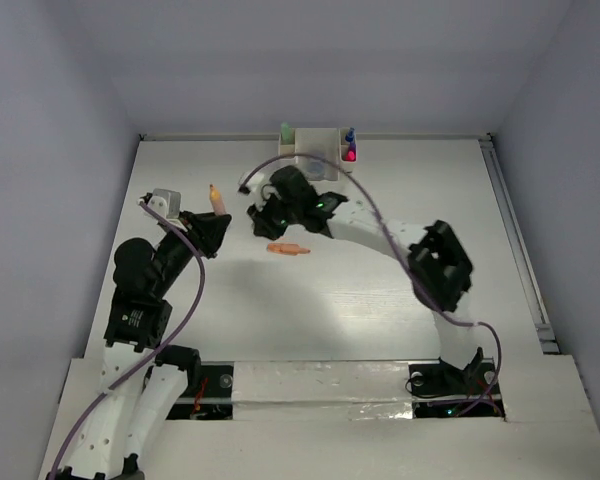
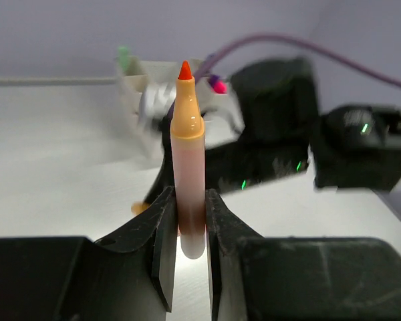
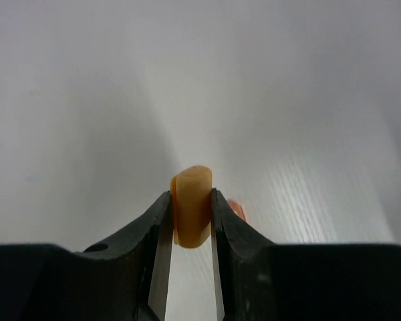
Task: Sort the stationery into containers
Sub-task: Close the pen cap on the pen.
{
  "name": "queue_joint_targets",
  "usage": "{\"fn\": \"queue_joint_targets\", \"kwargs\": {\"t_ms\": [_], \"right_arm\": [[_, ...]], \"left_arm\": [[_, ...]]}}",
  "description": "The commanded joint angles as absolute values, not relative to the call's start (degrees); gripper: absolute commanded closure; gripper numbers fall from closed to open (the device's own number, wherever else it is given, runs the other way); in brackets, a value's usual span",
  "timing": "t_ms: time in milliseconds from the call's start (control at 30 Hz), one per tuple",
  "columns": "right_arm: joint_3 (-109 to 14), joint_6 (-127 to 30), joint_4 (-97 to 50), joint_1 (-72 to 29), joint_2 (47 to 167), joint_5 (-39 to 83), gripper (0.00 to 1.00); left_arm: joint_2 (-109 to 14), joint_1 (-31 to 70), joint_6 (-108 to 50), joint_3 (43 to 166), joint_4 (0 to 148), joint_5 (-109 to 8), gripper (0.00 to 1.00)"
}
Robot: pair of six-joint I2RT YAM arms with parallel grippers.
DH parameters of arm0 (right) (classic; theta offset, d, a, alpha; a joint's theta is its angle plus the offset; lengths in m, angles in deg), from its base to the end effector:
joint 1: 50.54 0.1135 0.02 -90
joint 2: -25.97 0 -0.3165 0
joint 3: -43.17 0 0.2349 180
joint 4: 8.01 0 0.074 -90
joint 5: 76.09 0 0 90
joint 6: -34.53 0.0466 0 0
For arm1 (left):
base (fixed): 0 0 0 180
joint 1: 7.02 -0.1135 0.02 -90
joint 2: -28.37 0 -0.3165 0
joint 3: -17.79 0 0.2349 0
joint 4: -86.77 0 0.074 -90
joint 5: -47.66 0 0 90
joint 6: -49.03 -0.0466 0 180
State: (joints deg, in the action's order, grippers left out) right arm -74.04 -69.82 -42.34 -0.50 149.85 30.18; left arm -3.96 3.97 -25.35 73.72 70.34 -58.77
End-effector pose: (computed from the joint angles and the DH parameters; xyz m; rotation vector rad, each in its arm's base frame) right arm 0.3235 0.4065 0.2711 -1.3710 1.8924 0.6429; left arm 0.0815 -0.0293 0.3916 0.1796 1.4666 -0.5853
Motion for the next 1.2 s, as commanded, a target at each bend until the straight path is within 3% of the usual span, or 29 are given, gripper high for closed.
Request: {"fn": "queue_joint_targets", "kwargs": {"t_ms": [0,200,367,533,667,1167], "right_arm": [[-64.9,-55.2,-22.8,-6.3,131.8,32.4,1.00],[-49.1,-39.6,-5.8,-12.1,114.9,39.7,1.00],[-46.1,-26.6,7.8,-13.8,109.0,50.3,1.00],[-47.0,-4.8,36.1,-13.8,115.0,62.2,1.00],[-50.5,7.4,47.1,-13.8,120.8,66.3,1.00],[-52.3,13.7,57.6,-11.0,125.1,67.1,1.00]], "left_arm": [[-2.6,3.7,-20.9,72.1,82.4,-74.9,1.00],[-7.6,3.7,-11.2,68.9,95.8,-90.8,1.00],[-11.3,3.7,-4.2,66.3,108.1,-100.3,1.00],[-13.2,3.7,1.2,63.6,116.9,-105.3,1.00],[-12.8,3.7,3.4,63.1,119.2,-105.5,1.00],[-13.4,3.7,7.3,62.3,122.7,-103.0,1.00]]}}
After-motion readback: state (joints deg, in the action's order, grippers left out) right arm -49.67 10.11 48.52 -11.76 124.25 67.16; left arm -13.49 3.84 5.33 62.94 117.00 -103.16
